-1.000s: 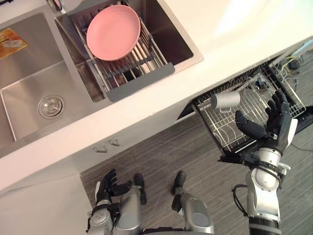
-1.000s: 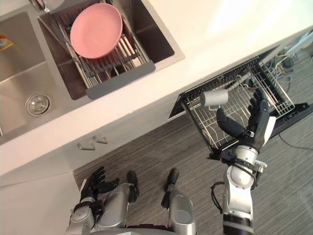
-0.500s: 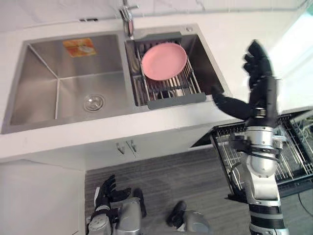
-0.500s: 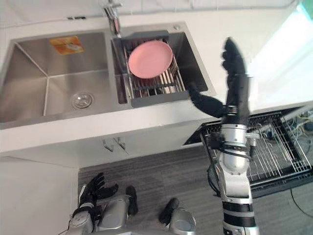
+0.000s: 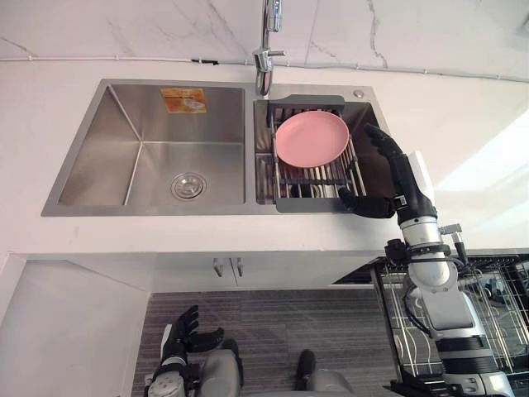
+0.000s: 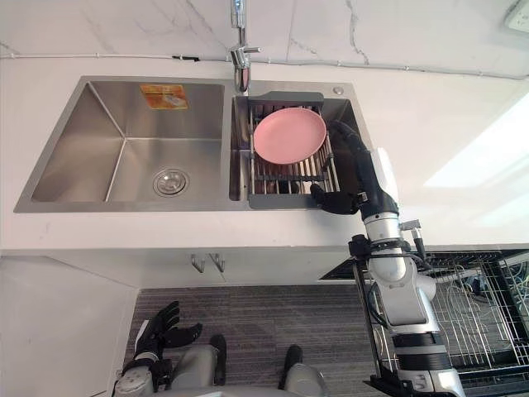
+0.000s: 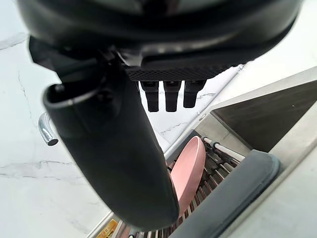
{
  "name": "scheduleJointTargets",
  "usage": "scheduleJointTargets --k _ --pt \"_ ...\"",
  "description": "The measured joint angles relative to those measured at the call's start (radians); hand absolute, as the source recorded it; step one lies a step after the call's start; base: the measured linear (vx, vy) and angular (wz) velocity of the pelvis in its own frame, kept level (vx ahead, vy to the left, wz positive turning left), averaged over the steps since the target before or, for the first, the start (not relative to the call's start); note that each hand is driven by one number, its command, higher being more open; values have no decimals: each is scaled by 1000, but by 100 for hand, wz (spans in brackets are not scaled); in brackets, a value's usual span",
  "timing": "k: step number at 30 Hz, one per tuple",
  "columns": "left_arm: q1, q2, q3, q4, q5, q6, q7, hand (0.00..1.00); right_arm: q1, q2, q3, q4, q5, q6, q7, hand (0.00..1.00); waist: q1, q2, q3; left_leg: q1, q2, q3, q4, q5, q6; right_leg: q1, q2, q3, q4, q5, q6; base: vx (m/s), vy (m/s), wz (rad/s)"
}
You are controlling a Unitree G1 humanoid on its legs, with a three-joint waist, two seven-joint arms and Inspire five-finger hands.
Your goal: Walk over to the sink, pick up the cup, carry it to the dishwasher, place the cup inside the dishwasher, then close the dishwasher door
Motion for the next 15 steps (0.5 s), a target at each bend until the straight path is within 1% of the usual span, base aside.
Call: scheduleJointTargets --k 5,10,13,15 --pt "0 0 0 0 0 1 0 90 0 8 0 0 -1 1 -5 90 0 0 0 0 -1 -1 -4 0 0 0 -1 -1 -1 0 0 0 0 0" --pt "0 0 0 -1 -2 4 0 90 0 50 -1 0 -28 20 -46 90 1 0 0 1 -9 -11 -18 1 0 8 -5 -19 -12 0 0 3 -1 9" --pt "0 0 1 -3 -3 8 0 90 -13 52 -1 5 -55 38 -68 90 10 0 -4 1 -17 -20 -31 2 1 18 -12 -39 -28 0 1 39 -6 13" --pt "0 0 3 -9 -4 13 0 90 -55 51 -1 47 -84 45 -86 90 22 -2 -5 -1 -18 -22 -35 2 2 21 -15 -46 -37 1 2 71 -3 7"
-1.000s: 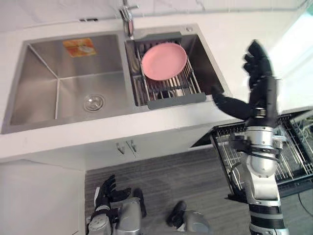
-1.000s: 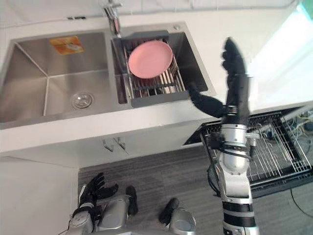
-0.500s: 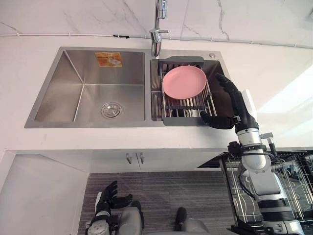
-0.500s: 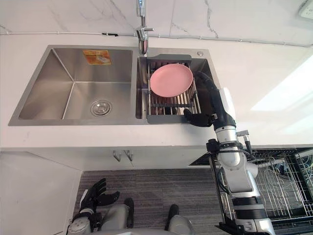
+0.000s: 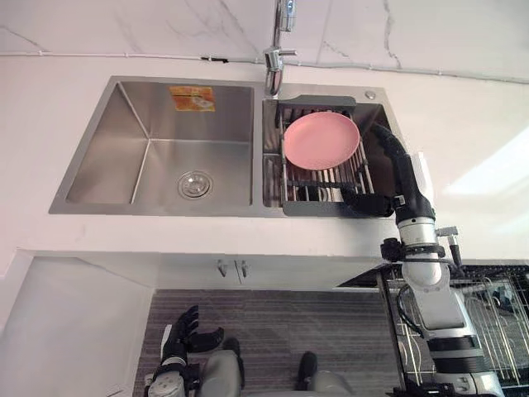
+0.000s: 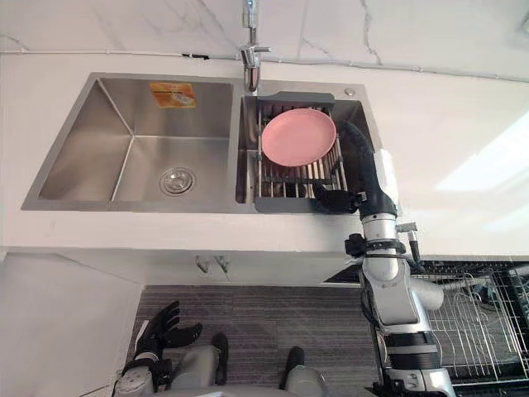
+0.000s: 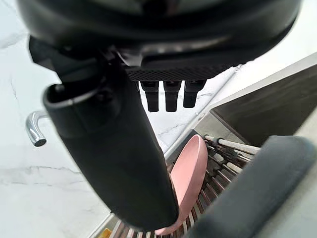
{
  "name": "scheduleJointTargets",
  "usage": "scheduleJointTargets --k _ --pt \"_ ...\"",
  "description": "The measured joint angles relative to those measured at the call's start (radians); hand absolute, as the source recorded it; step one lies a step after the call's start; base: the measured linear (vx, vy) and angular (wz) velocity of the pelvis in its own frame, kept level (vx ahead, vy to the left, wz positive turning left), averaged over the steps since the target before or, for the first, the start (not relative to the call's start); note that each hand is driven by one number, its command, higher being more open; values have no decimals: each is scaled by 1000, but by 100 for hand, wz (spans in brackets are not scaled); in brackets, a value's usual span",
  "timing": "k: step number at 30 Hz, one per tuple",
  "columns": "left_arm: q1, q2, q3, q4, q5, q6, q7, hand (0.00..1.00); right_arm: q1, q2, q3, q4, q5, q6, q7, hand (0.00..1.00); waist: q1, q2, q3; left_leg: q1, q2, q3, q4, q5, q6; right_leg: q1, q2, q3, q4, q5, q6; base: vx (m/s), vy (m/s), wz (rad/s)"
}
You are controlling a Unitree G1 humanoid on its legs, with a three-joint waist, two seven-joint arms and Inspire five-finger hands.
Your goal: Walk over to the sink, pick up the cup, carry it to the dishwasher, place the cup inside the dishwasher, then close the dishwasher door
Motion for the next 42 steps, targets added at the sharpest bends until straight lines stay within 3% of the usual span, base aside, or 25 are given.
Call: scheduleJointTargets --k 7,14,19,42 --pt "3 1 16 -3 0 1 0 90 -105 -53 4 99 -44 9 -1 90 14 -3 -1 -5 -2 -1 -2 0 0 9 -3 -32 -4 4 2 57 5 12" --pt "7 1 39 3 0 1 0 90 -194 -154 41 151 -121 12 21 90 23 -9 2 12 4 1 -37 12 10 5 -1 -41 -5 59 2 -1 29 0" --pt "1 7 57 3 0 0 1 90 -244 -181 94 185 -195 13 48 90 23 -33 14 17 1 4 -63 35 13 0 -4 -56 -5 83 0 -33 32 4" --pt "-8 15 80 8 1 0 1 90 -338 -281 142 271 -286 23 88 90 19 -47 54 -32 -24 6 -119 111 10 -48 -16 -79 -22 65 -13 -81 -22 2"
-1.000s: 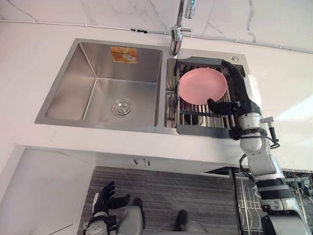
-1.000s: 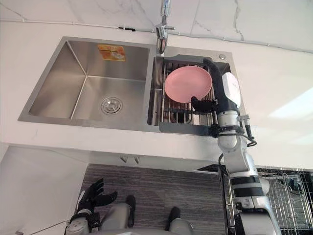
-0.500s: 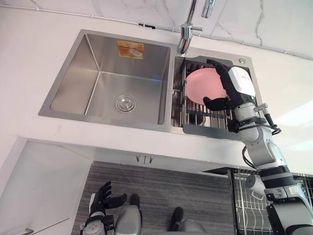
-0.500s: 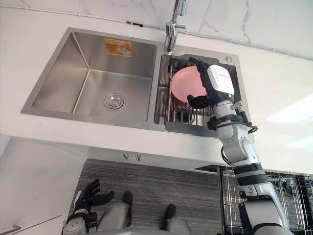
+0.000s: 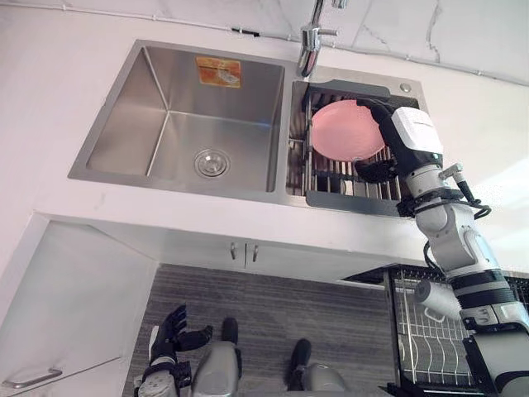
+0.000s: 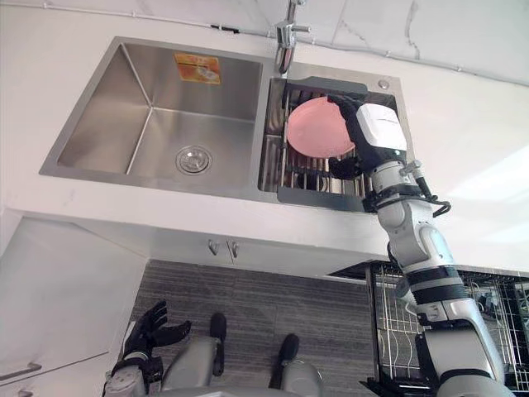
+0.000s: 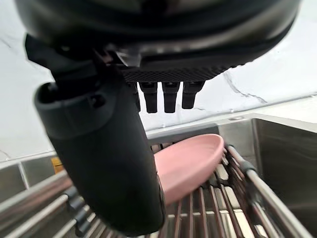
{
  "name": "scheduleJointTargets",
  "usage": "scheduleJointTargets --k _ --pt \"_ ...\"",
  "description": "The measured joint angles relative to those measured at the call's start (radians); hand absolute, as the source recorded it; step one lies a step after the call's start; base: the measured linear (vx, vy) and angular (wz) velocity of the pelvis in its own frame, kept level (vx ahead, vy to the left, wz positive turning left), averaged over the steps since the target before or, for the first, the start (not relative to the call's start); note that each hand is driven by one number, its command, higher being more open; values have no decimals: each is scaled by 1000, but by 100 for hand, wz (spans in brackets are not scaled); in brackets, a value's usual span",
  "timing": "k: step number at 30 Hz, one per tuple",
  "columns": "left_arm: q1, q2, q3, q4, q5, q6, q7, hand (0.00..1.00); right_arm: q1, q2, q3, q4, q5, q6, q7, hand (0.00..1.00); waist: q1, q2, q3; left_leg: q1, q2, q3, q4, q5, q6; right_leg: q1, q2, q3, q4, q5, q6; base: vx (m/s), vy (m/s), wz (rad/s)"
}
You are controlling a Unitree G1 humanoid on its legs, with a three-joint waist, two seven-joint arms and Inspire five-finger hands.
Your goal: Walk over to the sink, pick up the cup, carry it to the dishwasher, place the cup inside the dishwasher, then close the dishwasher door
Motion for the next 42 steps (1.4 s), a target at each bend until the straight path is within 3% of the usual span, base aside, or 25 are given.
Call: scheduleJointTargets --k 9,17,18,27,31,34,42 --pt "-18 -2 16 0 -1 0 1 90 -111 -19 37 119 -32 39 -1 90 -2 3 43 -48 8 -14 42 -2 3 -23 5 -13 7 -2 4 -25 -10 4" --pt "-52 -8 15 -3 -3 0 22 90 -265 -19 85 208 -105 70 -36 90 13 22 87 -110 11 -28 99 -20 7 -57 8 -24 20 -2 3 -10 4 3" --pt "-56 -8 15 -4 -5 -1 23 90 -280 -19 90 225 -111 70 -37 30 18 24 88 -119 11 -29 102 -20 7 -64 8 -24 20 -2 3 -7 5 4" --pt "-83 -14 -1 -6 -32 -15 39 90 -341 -20 108 265 -131 75 -57 30 17 41 115 -143 17 -39 111 -18 5 -80 17 -29 21 -1 3 -31 -8 1" --pt "-95 -33 -6 -4 -41 -16 39 90 -380 -20 102 261 -130 74 -133 30 20 59 128 -147 21 -43 109 -12 2 -84 22 -32 22 -1 3 0 0 0" --pt "-99 -35 -6 -4 -41 -16 39 90 -395 -20 100 252 -130 72 -137 30 25 60 129 -142 22 -43 104 -8 0 -82 23 -31 20 -1 3 28 -7 1" --pt "-106 -33 -5 -9 -39 -16 39 90 -189 -20 14 -10 -130 40 -139 30 12 59 129 -92 23 -16 84 -10 -1 -50 19 -8 20 0 2 8 6 -3"
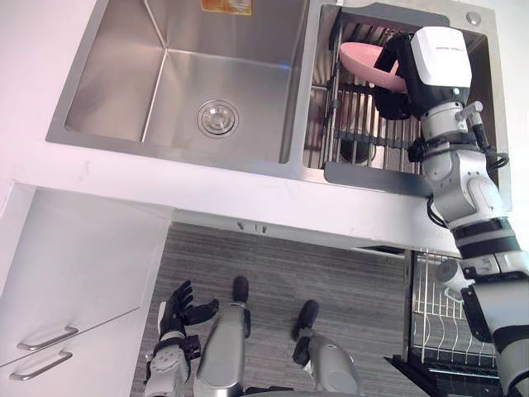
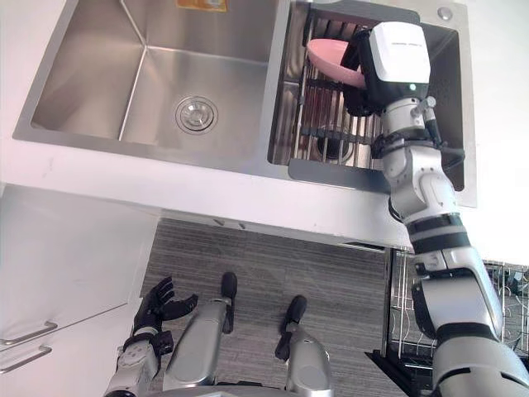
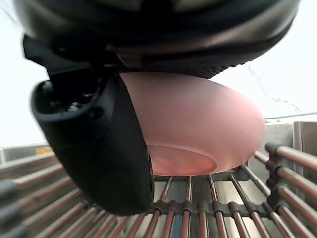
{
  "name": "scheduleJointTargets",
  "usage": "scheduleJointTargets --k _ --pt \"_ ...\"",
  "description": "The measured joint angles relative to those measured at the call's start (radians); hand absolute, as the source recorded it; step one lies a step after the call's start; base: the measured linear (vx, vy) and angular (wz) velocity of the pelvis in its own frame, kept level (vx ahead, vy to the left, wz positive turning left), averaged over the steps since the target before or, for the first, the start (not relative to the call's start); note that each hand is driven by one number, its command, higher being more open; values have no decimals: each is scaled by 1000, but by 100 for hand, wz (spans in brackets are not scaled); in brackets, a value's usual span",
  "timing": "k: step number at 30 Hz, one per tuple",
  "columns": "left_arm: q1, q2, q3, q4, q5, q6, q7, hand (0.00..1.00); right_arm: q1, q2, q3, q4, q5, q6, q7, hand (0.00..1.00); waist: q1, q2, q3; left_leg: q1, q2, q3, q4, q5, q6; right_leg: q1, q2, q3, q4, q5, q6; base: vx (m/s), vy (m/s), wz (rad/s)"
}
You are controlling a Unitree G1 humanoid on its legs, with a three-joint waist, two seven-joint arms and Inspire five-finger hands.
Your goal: Walk over to the sink, pick up the cup, carry it to the dishwasher, place the cup inside the dishwasher, then close the dishwasher door
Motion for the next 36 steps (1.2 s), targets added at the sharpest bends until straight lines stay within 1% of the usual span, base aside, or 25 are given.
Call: scheduleJointTargets --k 2,3,4,6,7,9,11,12,13,15,17,18,20,21,22,24,25,28,29,31,33,34,35,36 --pt "0 0 0 1 1 0 0 90 32 -4 -9 -52 0 -14 -1 30 -8 -1 -1 10 1 14 -4 -1 0 1 -2 12 0 0 0 -21 10 -17" --pt "1 1 0 1 1 0 0 90 73 -16 -24 -105 0 -30 -2 30 -22 -2 -1 18 1 19 -6 -1 1 5 -2 17 0 0 0 -31 6 -12" --pt "1 2 0 1 3 0 0 90 97 -22 -34 -132 0 -34 -2 30 -25 -4 -2 22 2 22 -8 -1 1 7 -2 21 0 0 0 -31 4 -17" --pt "4 7 0 6 14 1 0 90 182 -26 -83 -220 -1 -55 -2 30 -32 -15 -9 47 6 46 -21 -1 1 11 -3 46 0 0 0 -19 1 -30" --pt "5 7 0 12 20 2 -2 90 236 -27 -123 -271 -1 -68 -11 30 -48 -18 -11 68 6 58 -29 -2 1 22 -4 58 0 0 0 -20 0 -32" --pt "6 10 0 18 22 2 -3 90 293 -26 -169 -315 -1 -76 -29 30 -55 -28 -20 85 8 77 -38 -3 0 23 -4 77 -1 0 0 -20 -2 -30" --pt "6 16 0 29 38 2 -4 90 358 -15 -233 -363 -2 -79 -53 30 -71 -41 -30 99 12 95 -46 -6 -1 24 -3 94 -2 -1 1 -11 -13 -29" --pt "7 20 -2 47 40 4 -7 90 415 12 -299 -398 -8 -78 -72 30 -88 -52 -43 111 13 108 -51 -8 -2 25 -3 106 -2 -1 1 -1 -15 -22" --pt "8 20 -1 49 40 4 -8 90 427 19 -313 -404 -10 -78 -76 30 -90 -55 -46 113 14 110 -52 -9 -2 25 -3 108 -2 -1 1 12 -13 -28" --pt "24 21 -7 56 41 5 -13 90 525 79 -413 -442 -11 -72 -104 30 -110 -65 -78 124 16 126 -51 -15 -3 26 -2 122 -6 -1 1 33 -8 -22" --pt "38 23 -35 78 42 5 -20 90 628 144 -513 -455 -10 -54 -131 30 -132 -63 -112 136 18 146 -50 -26 -3 26 -2 142 -6 -1 1 45 11 -25" --pt "41 23 -41 83 43 5 -20 90 651 162 -535 -455 -10 -48 -136 30 -135 -63 -118 141 19 153 -49 -30 -4 26 -3 149 -6 -1 1 32 23 -40" --pt "51 20 -51 88 58 5 -21 90 719 220 -591 -444 -7 -26 -152 30 -147 -56 -128 151 27 182 -32 -50 -3 24 -2 181 -5 -1 1 2 24 -48" --pt "61 20 -57 90 59 5 -21 90 742 248 -603 -425 -2 -13 -154 30 -159 -49 -135 151 34 202 -17 -63 -2 18 -1 202 -2 -1 2 -16 38 -47" --pt "65 20 -61 91 59 5 -21 90 753 261 -607 -417 3 -5 -154 30 -164 -44 -137 153 38 214 -9 -70 -2 14 1 213 -1 0 3 -19 37 -62" --pt "78 15 -69 98 58 5 -21 90 782 289 -609 -345 15 11 -157 30 -177 -21 -146 151 52 262 21 -95 0 -12 9 268 6 5 11 -26 47 -66" --pt "77 13 -70 102 58 5 -21 90 785 293 -609 -323 27 16 -157 30 -180 -14 -147 150 55 272 28 -100 0 -19 11 280 9 6 13 -33 62 -57" --pt "76 0 -71 111 58 5 -21 90 791 298 -613 -230 88 47 -156 30 -196 21 -139 133 67 307 65 -124 5 -55 15 322 28 10 19 -35 50 -40" --pt "75 -3 -71 111 57 4 -21 90 794 298 -614 -198 116 54 -156 30 -197 32 -131 126 71 317 76 -130 8 -70 17 337 37 11 20 -44 45 -28" --pt "71 -4 -72 110 56 4 -21 90 793 297 -614 -165 146 63 -155 30 -198 45 -118 112 74 327 90 -135 12 -90 18 352 45 14 25 -54 26 -25" --pt "69 -3 -71 104 55 2 -19 90 771 296 -613 -139 167 65 -153 30 -196 53 -85 107 83 343 110 -146 12 -108 23 372 58 16 27 -92 15 -30" --pt "64 -2 -70 88 44 2 -17 90 731 286 -611 -108 176 65 -153 30 -197 56 -55 94 91 355 128 -154 15 -130 27 388 67 17 27 -131 8 -29" --pt "62 -1 -70 80 38 1 -17 90 710 276 -605 -91 188 65 -153 30 -196 55 -44 87 93 362 134 -158 14 -140 28 394 69 14 22 -158 11 -43" --pt "43 -2 -71 75 32 1 -17 90 656 239 -590 -49 205 65 -150 30 -187 56 -14 75 96 383 138 -160 14 -164 23 394 69 23 10 -100 12 -36"
